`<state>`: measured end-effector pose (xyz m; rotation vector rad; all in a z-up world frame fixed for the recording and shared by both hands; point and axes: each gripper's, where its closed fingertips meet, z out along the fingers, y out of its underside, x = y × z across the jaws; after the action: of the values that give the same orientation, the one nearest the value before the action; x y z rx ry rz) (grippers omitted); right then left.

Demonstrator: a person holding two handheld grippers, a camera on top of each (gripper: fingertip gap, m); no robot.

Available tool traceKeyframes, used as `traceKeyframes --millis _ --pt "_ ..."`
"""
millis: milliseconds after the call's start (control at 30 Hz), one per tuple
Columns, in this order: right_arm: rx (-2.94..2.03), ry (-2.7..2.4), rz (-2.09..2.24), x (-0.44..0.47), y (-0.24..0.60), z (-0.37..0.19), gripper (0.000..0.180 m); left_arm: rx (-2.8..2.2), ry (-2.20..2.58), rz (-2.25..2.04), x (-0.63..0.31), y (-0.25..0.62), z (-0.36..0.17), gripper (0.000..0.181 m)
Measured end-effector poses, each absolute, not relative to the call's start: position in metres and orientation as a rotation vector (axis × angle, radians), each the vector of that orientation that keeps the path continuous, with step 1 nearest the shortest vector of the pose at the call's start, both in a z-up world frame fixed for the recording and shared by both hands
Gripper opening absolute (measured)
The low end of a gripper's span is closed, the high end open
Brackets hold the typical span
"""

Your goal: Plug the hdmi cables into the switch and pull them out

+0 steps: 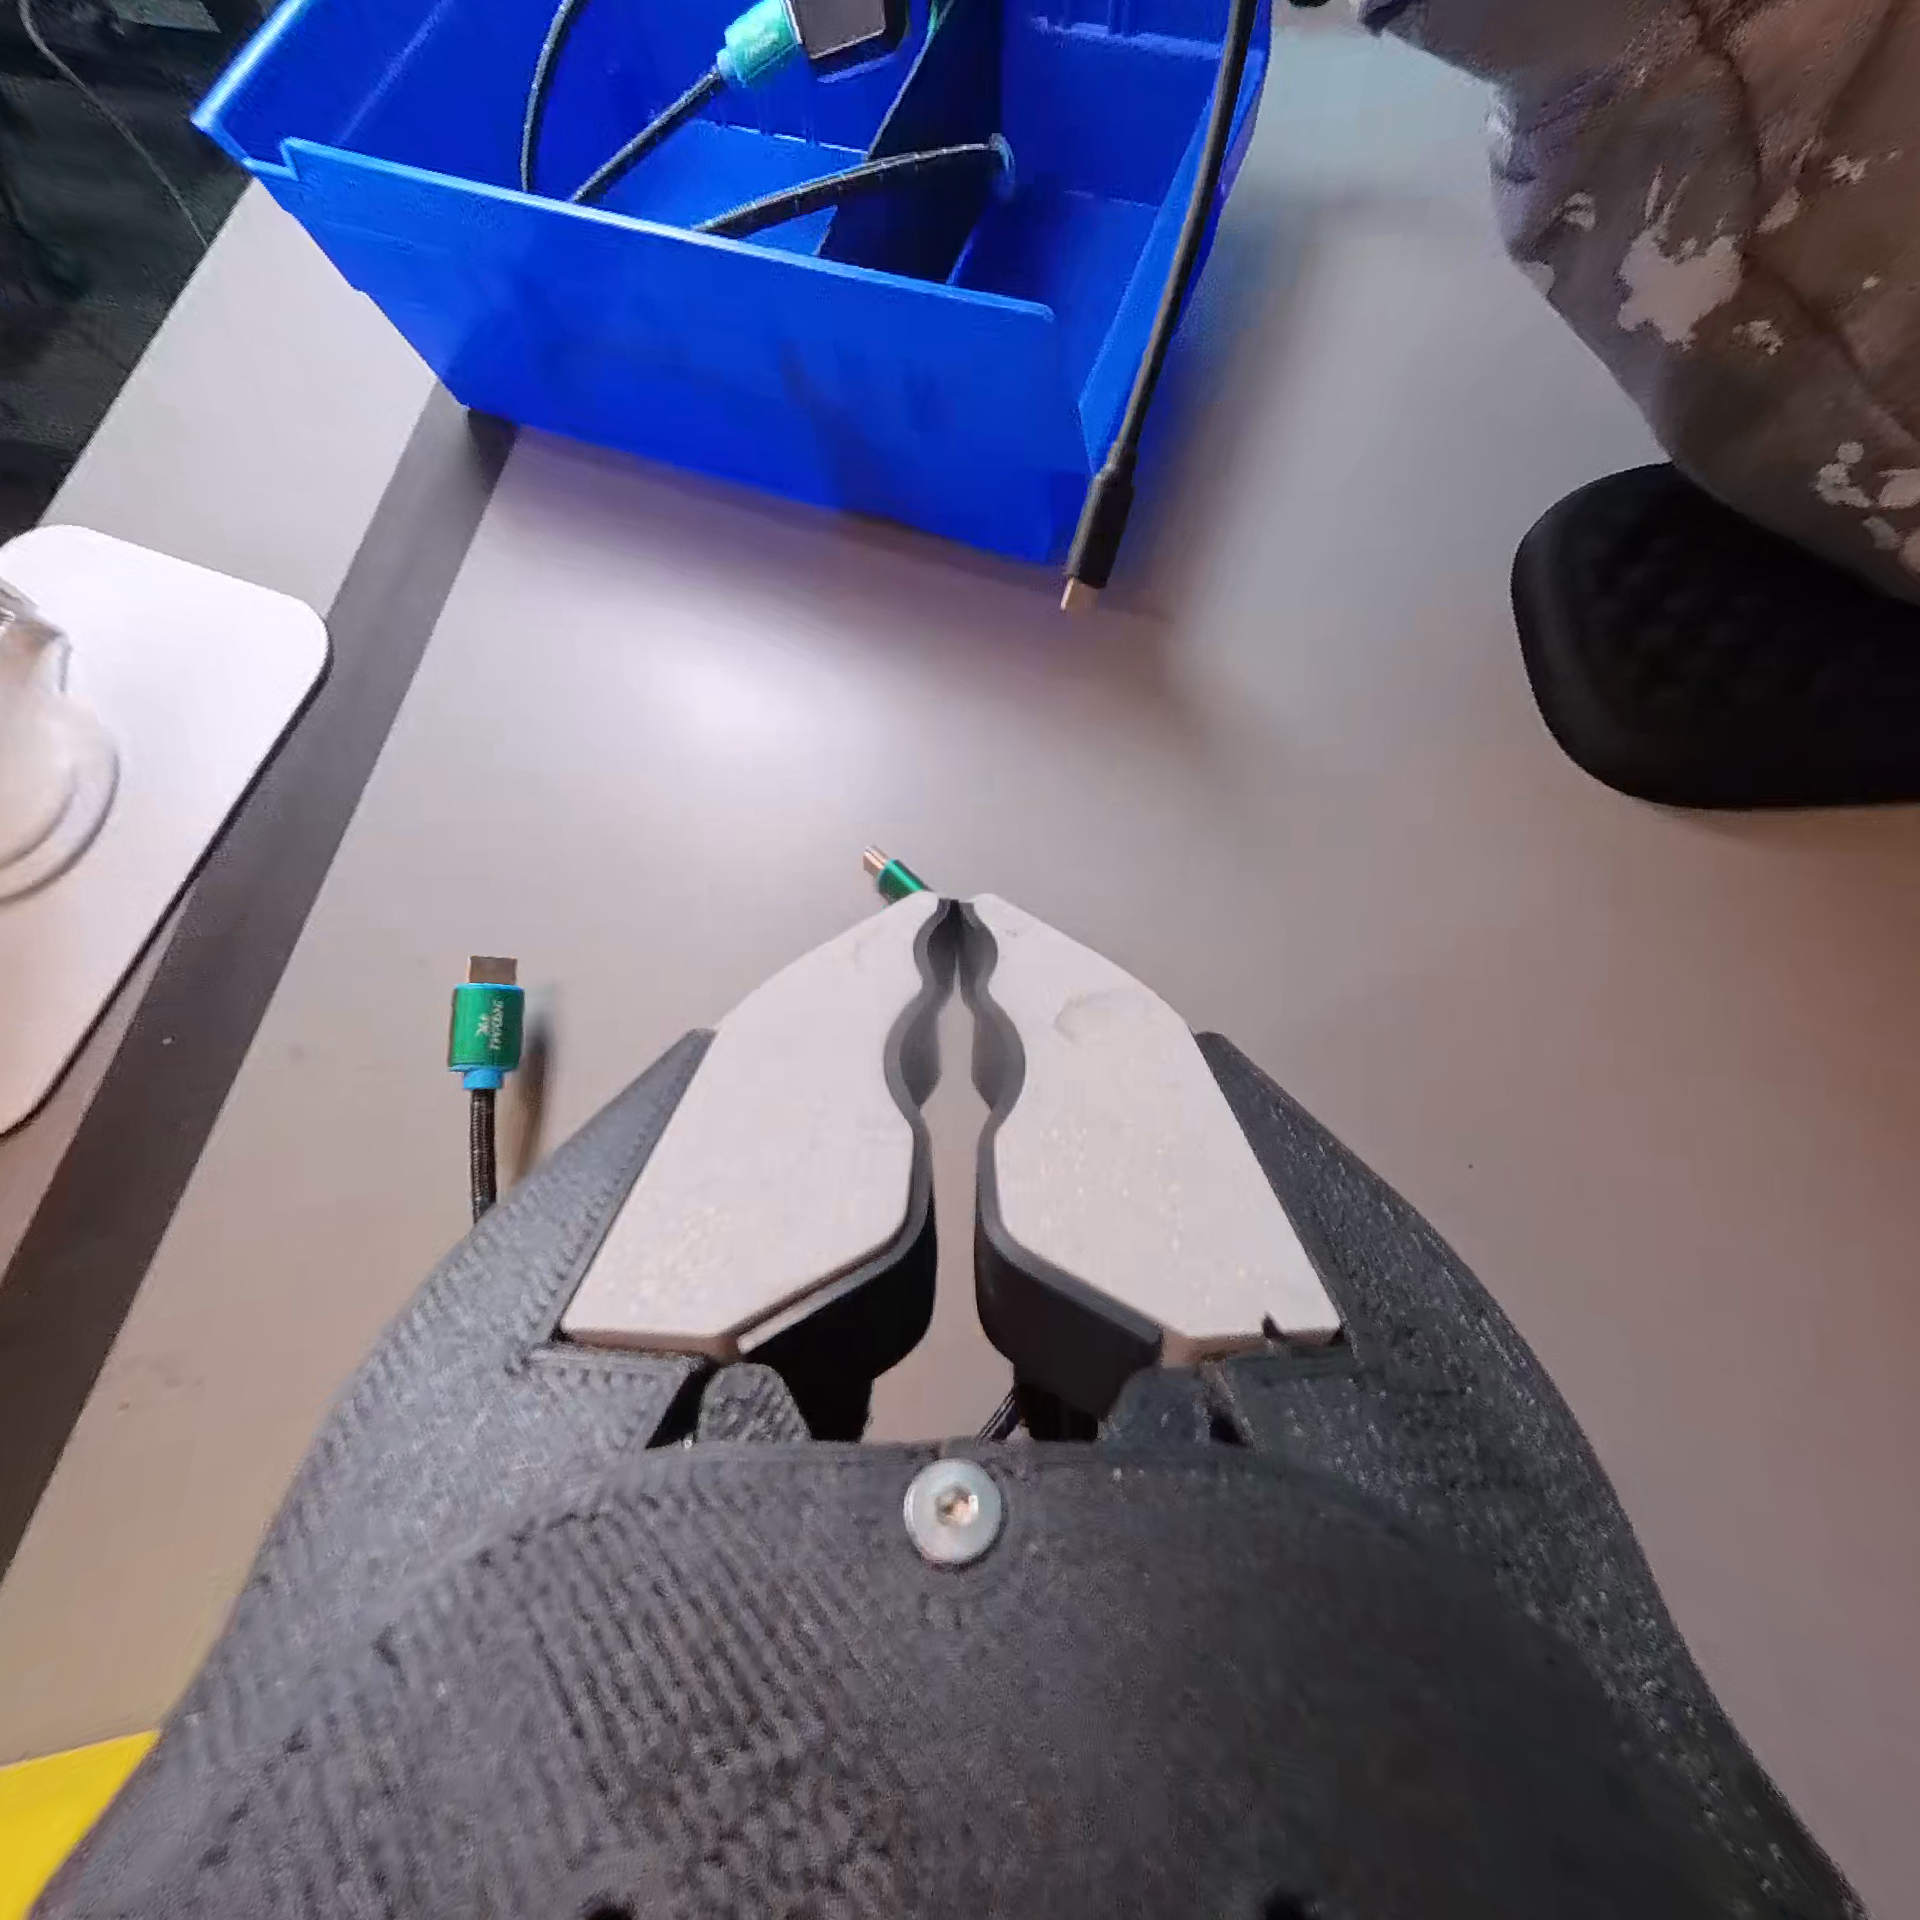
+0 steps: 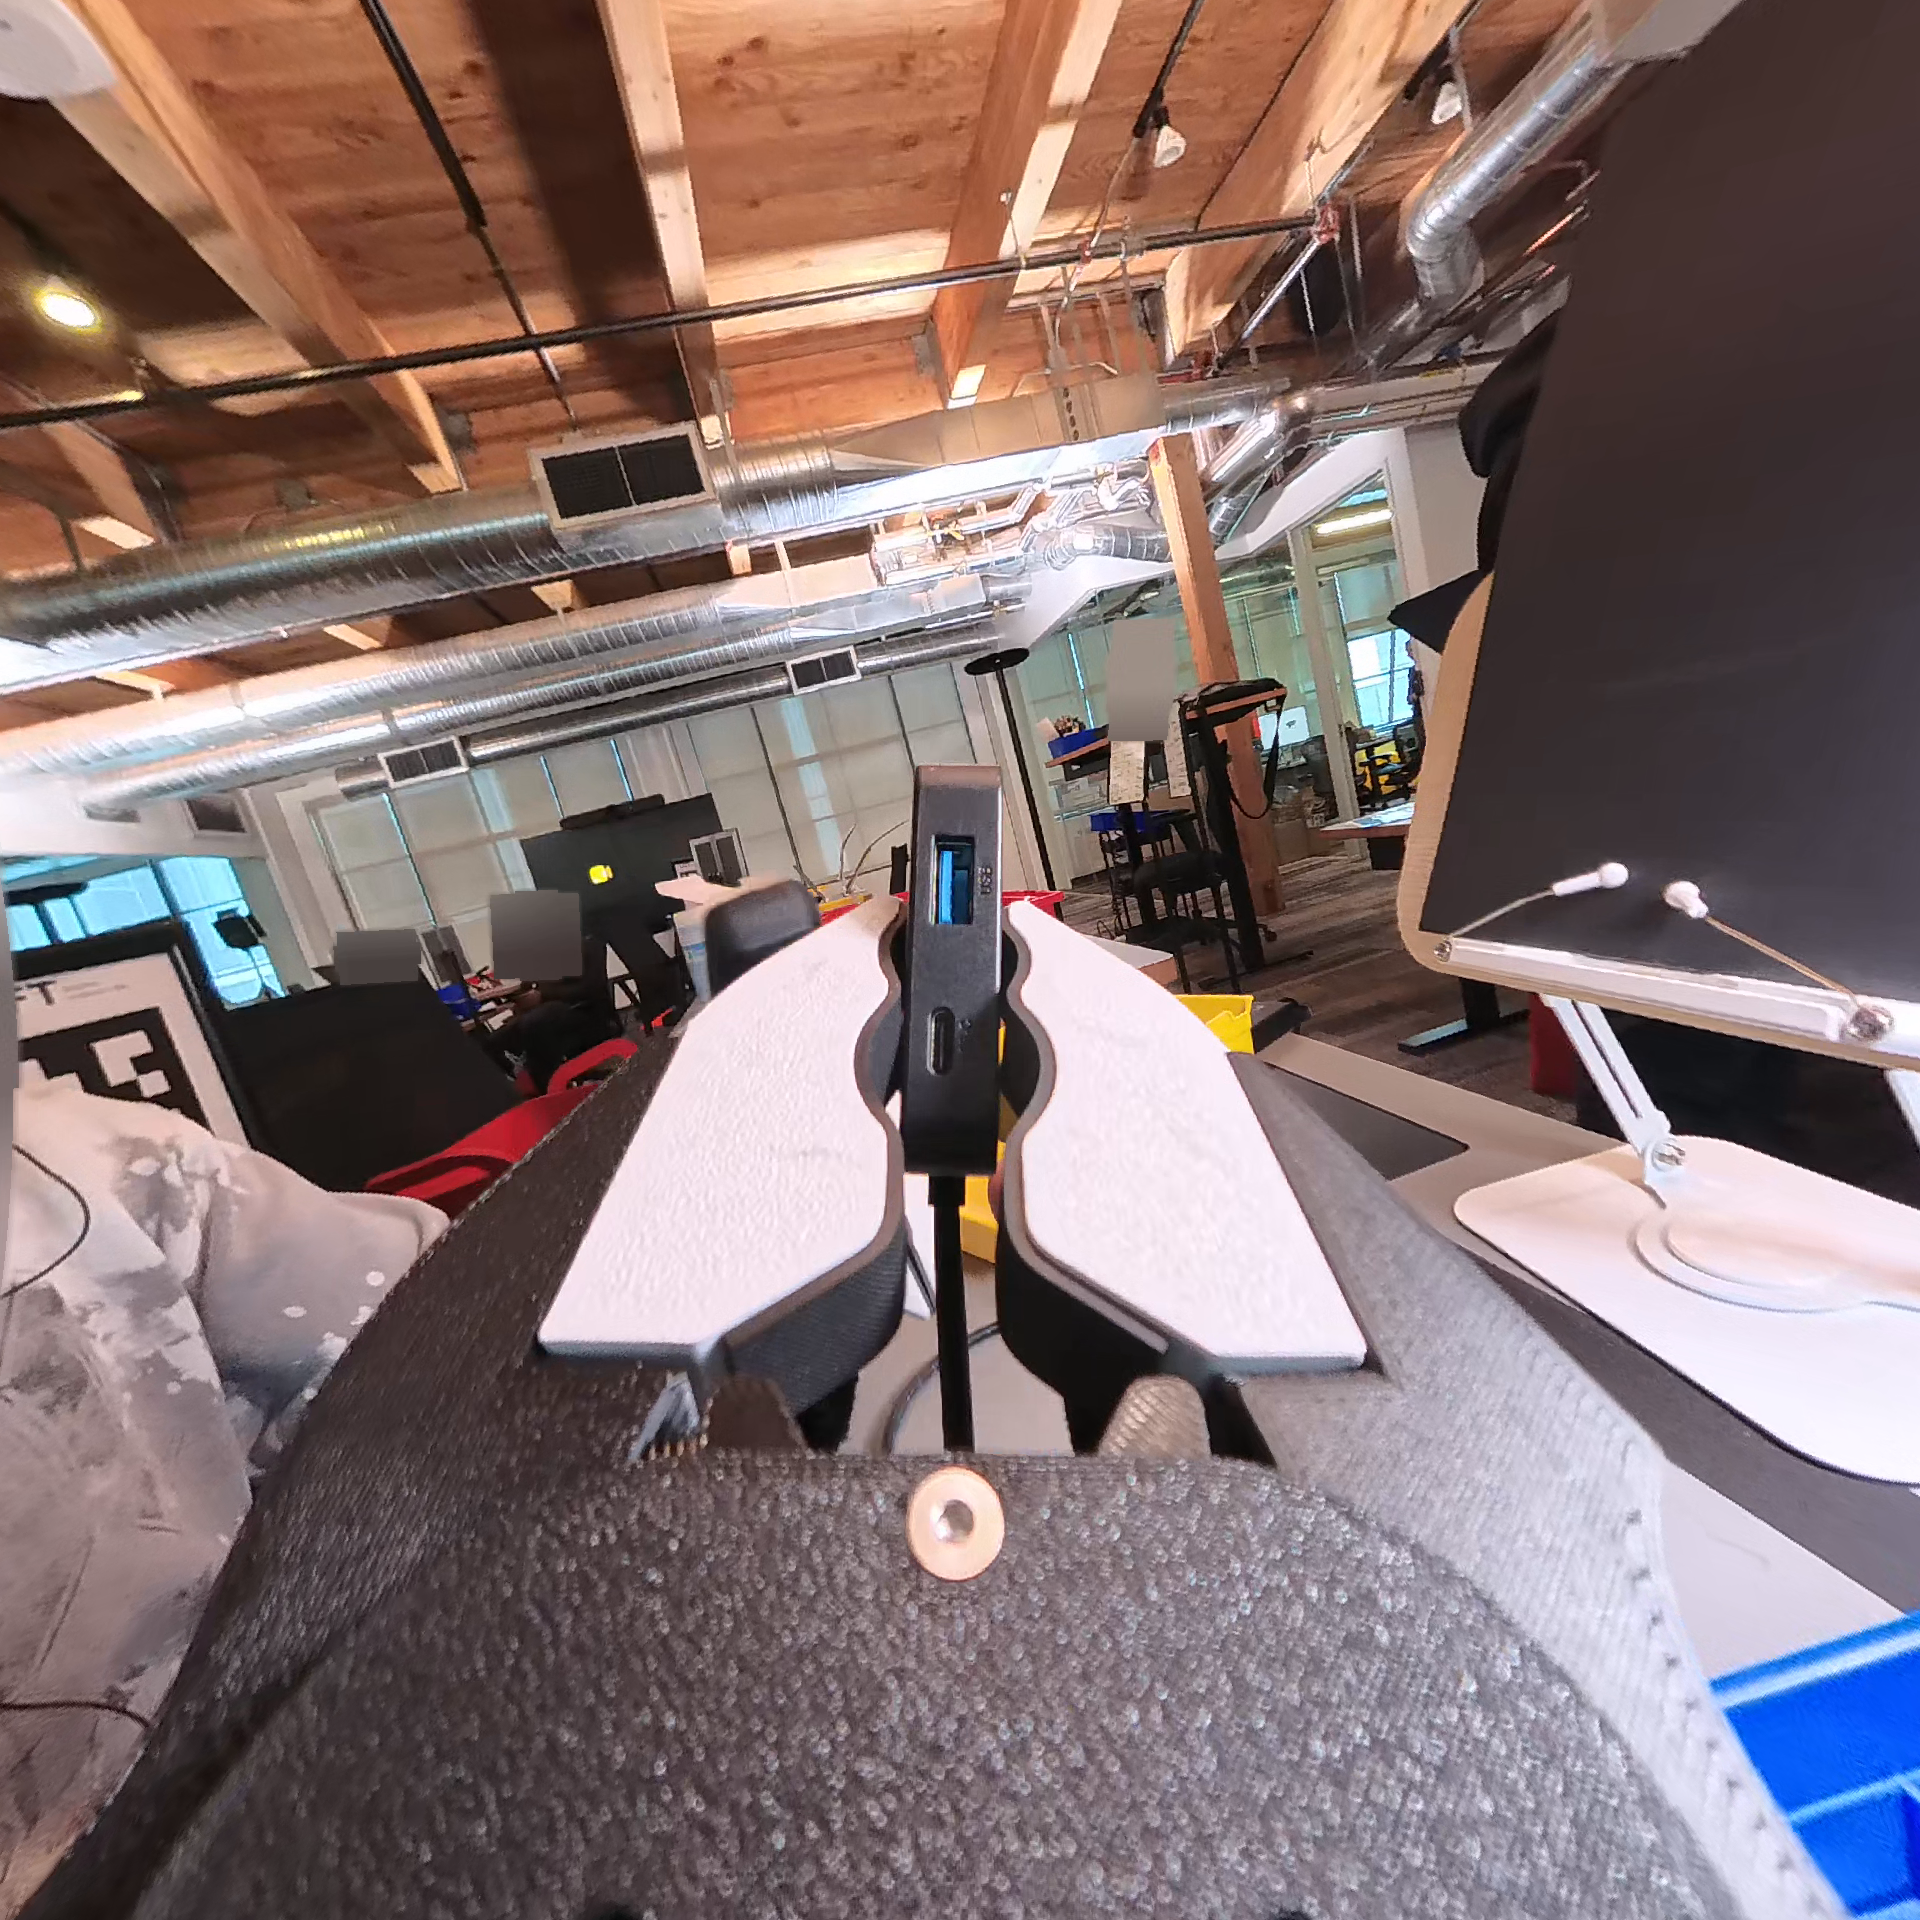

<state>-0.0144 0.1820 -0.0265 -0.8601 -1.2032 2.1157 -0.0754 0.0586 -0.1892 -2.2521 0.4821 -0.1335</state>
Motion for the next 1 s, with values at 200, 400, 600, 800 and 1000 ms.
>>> traceKeyframes --millis 200,400,600,800,1000 --pt "-0.861 -1.177 2.136 -0.013 0.188 -0.026 0.013 -2.293 0.417 -0.287 -0.071 0.065 -0.216 0.009" --pt "-0.876 -1.19 2.127 -0.016 0.187 -0.031 0.013 -2.426 0.225 -0.257 -0.077 0.088 -0.279 0.035" --pt "-0.894 -1.193 2.134 -0.021 0.187 -0.035 0.013 -2.501 0.253 -0.047 -0.085 0.094 -0.311 0.025" --pt "-0.896 -1.251 2.122 -0.024 0.18 -0.039 0.013 -2.427 0.268 -0.147 -0.092 0.087 -0.28 0.015" --pt "-0.894 -1.359 2.17 -0.027 0.161 -0.045 0.013 -2.139 0.267 -0.505 -0.071 0.066 -0.18 0.012"
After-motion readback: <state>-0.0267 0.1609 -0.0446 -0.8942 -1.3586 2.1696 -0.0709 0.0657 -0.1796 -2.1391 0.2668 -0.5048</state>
